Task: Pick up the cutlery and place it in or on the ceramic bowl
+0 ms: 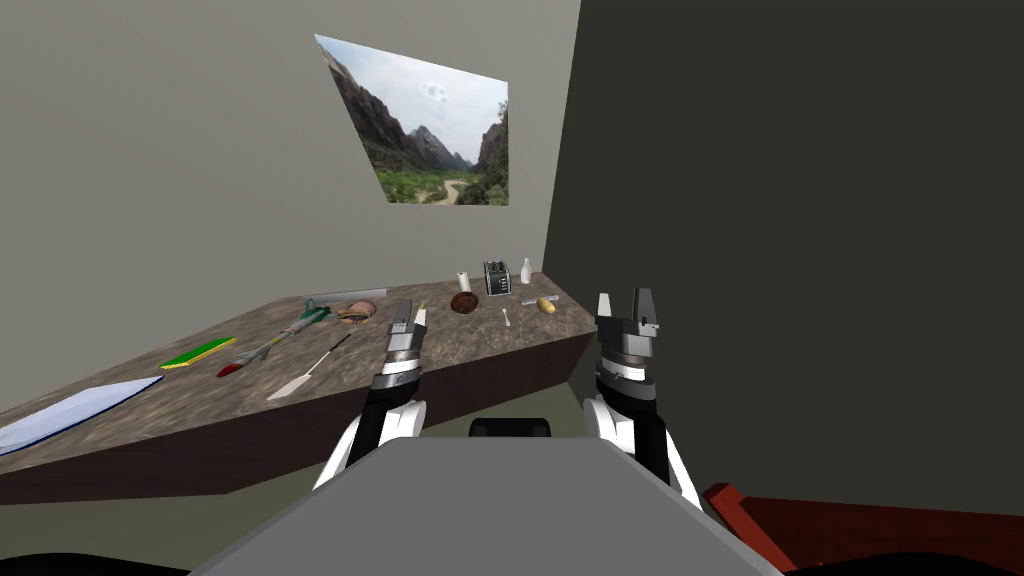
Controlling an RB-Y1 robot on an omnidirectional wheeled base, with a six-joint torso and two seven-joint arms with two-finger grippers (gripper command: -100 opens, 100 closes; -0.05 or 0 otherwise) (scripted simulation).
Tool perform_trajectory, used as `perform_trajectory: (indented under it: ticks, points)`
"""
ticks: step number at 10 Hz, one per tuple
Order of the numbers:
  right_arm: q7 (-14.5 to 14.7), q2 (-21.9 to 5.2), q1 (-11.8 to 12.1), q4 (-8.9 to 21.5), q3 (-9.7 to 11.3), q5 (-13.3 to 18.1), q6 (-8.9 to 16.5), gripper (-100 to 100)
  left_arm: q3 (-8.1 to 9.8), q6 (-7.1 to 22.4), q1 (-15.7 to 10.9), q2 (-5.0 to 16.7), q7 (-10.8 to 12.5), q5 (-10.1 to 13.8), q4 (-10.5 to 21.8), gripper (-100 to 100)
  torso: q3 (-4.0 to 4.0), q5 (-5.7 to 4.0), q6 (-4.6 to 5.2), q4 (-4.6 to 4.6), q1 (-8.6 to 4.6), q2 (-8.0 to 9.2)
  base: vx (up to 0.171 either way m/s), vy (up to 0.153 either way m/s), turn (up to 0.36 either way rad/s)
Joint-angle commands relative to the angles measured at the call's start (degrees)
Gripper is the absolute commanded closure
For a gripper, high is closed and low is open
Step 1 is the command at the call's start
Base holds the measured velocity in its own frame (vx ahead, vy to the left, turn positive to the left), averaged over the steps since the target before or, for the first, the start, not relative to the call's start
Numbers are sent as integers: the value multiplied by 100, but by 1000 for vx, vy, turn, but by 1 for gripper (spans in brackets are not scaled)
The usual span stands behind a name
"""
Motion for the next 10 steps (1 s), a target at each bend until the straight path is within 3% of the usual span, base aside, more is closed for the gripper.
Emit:
perform_trajectory:
  ticks: [1,6,7,9,10]
  points:
    - [0,0,0,0,0,0,0,0,-10,53,-20,221,21,6,30,-100,0,0,0,0,0,0,-2,3,-43]
    - [0,0,0,0,0,0,0,0,-70,462,-199,1099,190,48,247,-100,3,3,1,1,12,5,-10,20,-104]
    - [0,0,0,0,0,0,0,0,-70,462,-199,1159,190,48,247,-100,3,3,2,1,14,4,-13,25,-41]
    - [0,0,0,0,0,0,0,0,-107,706,-308,1542,295,72,370,-100,2,2,1,1,10,3,-13,21,-126]
    - [0,0,0,0,0,0,0,0,-107,706,-308,1589,295,72,370,-100,2,2,2,1,11,4,-13,25,-56]
